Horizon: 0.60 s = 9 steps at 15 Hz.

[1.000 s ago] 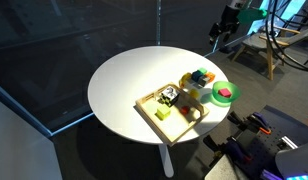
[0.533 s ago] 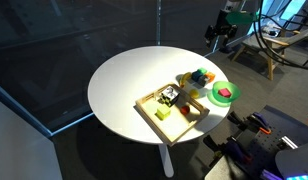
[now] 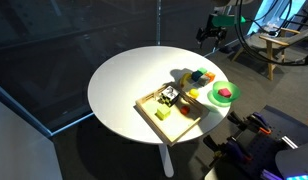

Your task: Pick up the banana plush toy and put it on the lime green block

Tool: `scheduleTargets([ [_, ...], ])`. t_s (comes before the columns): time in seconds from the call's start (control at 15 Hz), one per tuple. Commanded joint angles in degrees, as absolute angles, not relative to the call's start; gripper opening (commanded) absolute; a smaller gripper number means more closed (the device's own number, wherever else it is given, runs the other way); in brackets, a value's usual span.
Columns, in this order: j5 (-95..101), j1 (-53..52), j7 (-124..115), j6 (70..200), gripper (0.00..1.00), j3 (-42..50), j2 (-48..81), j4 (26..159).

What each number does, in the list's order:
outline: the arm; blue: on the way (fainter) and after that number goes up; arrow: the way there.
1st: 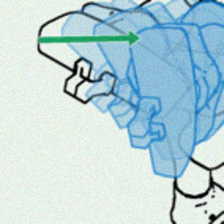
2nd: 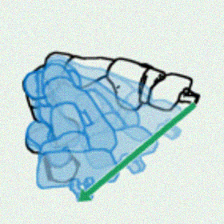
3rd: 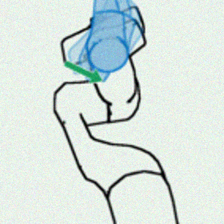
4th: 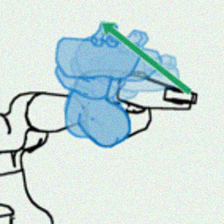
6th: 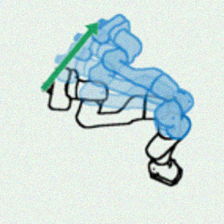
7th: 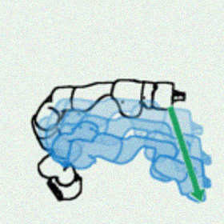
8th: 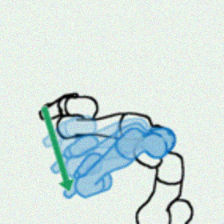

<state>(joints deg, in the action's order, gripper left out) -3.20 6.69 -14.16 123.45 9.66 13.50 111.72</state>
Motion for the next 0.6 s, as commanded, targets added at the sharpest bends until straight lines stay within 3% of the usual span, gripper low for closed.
scheduleTargets([
  [0.0,-3.4,6.6,-16.7,122.1,1.00,9.1,19.5,104.5],
  [0.53,-2.4,5.2,-20.5,122.3,1.00,9.5,26.6,97.9],
])
